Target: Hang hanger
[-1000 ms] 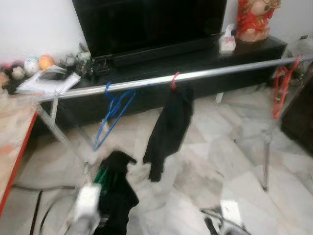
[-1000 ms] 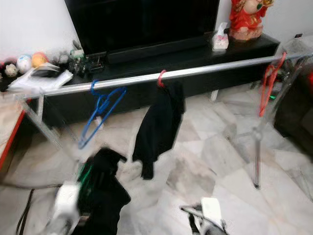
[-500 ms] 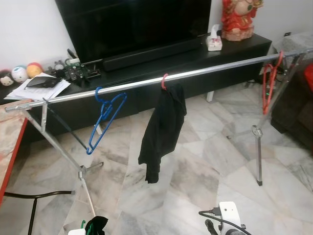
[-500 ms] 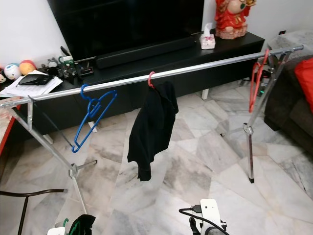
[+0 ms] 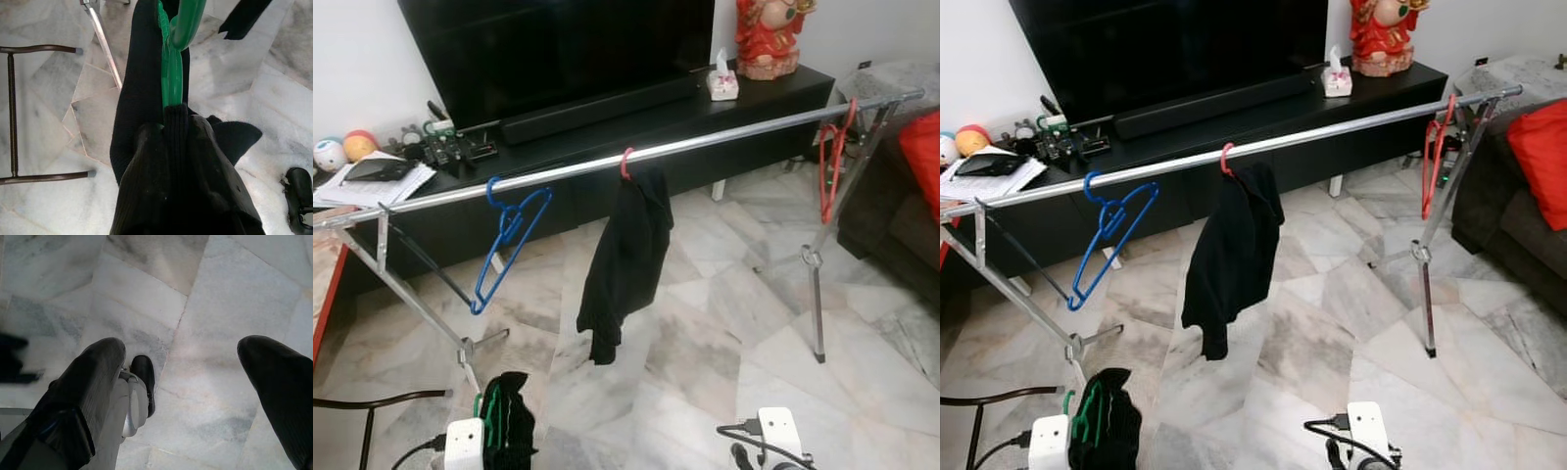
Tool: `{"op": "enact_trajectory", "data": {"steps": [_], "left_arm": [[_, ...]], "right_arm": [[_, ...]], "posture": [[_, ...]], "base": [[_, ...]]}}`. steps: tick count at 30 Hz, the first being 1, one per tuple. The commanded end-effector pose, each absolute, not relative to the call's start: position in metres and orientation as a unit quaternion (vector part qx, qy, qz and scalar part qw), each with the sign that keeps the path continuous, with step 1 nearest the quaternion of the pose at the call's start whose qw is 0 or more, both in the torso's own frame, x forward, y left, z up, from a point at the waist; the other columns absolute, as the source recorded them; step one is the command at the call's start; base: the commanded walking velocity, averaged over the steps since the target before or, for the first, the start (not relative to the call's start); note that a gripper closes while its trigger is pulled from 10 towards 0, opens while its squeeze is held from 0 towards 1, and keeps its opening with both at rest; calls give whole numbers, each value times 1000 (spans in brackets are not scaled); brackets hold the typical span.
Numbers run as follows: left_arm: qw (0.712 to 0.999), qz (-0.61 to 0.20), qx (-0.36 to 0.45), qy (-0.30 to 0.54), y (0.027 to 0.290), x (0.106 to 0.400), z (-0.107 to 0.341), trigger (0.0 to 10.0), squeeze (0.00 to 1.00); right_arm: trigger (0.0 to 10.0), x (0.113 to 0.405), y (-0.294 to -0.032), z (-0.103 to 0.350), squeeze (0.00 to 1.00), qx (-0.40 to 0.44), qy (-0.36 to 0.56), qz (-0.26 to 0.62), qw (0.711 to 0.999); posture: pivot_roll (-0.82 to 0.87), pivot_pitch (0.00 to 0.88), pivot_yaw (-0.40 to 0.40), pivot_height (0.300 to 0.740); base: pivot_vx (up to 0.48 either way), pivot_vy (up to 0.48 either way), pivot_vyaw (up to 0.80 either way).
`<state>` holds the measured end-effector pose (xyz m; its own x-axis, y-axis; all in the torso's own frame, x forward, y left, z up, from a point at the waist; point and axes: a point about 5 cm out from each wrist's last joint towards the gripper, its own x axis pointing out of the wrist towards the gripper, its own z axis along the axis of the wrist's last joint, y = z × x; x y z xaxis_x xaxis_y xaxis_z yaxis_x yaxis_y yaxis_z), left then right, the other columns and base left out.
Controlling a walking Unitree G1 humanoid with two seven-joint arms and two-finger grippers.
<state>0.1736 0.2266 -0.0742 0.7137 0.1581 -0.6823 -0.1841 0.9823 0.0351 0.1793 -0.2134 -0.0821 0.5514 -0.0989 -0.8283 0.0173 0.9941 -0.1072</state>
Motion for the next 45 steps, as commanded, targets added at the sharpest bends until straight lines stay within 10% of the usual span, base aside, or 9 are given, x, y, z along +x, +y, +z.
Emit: {"op": "enact_trajectory", "data": {"steps": [1, 45], "left_arm": [[930, 77, 9, 360, 229, 175, -72, 10000, 0], [936, 80, 21, 343, 231, 180, -68, 10000, 0]], "right_arm": [[10000, 178, -211, -83, 0, -36, 476, -34, 878], [10000, 178, -217, -82, 0, -13, 472, -71, 878]], "posture": [[-236, 0, 110, 740], [-216, 0, 111, 740]], "base": [[0, 0, 0], [0, -447, 0]]}}
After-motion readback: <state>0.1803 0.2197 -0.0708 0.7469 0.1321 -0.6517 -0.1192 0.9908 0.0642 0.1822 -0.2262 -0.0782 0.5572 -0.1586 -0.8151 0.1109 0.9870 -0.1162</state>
